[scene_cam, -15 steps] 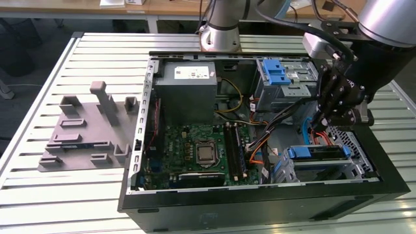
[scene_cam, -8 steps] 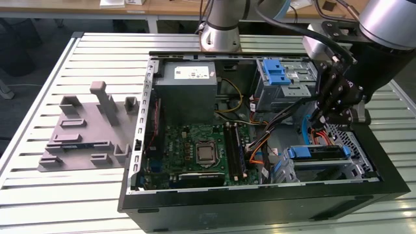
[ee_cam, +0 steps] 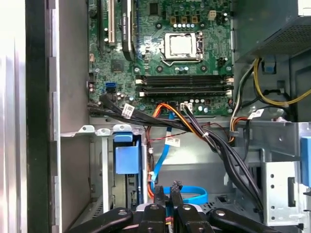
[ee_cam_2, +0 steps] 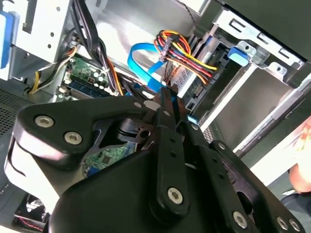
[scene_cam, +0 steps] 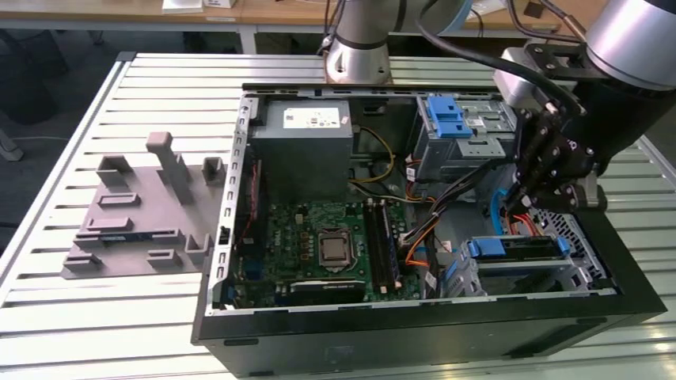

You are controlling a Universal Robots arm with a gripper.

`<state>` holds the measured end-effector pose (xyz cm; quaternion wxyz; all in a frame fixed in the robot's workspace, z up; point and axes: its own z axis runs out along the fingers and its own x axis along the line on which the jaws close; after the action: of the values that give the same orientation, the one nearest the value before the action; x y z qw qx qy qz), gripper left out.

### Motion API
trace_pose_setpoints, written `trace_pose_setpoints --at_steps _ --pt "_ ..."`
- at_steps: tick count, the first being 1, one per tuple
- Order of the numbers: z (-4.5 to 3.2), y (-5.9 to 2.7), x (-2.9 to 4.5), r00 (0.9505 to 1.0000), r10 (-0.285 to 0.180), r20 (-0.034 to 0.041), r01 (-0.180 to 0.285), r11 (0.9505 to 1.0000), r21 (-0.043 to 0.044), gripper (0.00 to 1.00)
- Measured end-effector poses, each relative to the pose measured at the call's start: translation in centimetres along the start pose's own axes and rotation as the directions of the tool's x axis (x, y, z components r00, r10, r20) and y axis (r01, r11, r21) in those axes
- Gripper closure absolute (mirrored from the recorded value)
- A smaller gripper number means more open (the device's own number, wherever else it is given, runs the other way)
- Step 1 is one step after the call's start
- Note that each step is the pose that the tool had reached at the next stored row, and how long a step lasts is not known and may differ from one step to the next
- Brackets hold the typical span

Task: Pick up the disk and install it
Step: 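Insert the second disk wire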

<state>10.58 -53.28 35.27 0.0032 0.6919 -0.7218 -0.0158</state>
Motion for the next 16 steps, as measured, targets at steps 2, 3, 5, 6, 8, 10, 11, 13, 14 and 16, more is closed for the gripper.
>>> trace_pose_setpoints --at_steps 2,3,5,6,8,10,11,13,14,16 --pt "0.07 -0.01 0.07 1.0000 -0.001 -0.0081 0.001 1.0000 0.0016 0.84" --pt "0.09 -0.01 0.10 0.9999 -0.002 -0.0128 0.002 1.0000 0.0028 0.84" --pt "0.17 0.00 0.22 0.9998 -0.002 -0.0202 0.002 1.0000 0.0051 0.84" --pt "0.23 0.00 0.34 0.9998 -0.002 -0.0212 0.002 1.0000 0.0061 0.84" --pt "0.42 -0.02 0.67 0.9998 -0.002 -0.0208 0.002 1.0000 0.0077 0.84" --pt "0.61 -0.03 1.21 0.9998 -0.002 -0.0204 0.003 1.0000 0.0089 0.84" --pt "0.69 -0.04 1.46 0.9998 -0.003 -0.0203 0.003 1.0000 0.0093 0.84" --pt "0.84 -0.06 1.72 0.9998 -0.003 -0.0200 0.003 0.9999 0.0098 0.84" --pt "0.85 -0.05 1.73 0.9998 -0.003 -0.0199 0.003 0.9999 0.0098 0.84" --pt "0.85 -0.06 1.73 0.9998 -0.003 -0.0202 0.003 0.9999 0.0099 0.84"
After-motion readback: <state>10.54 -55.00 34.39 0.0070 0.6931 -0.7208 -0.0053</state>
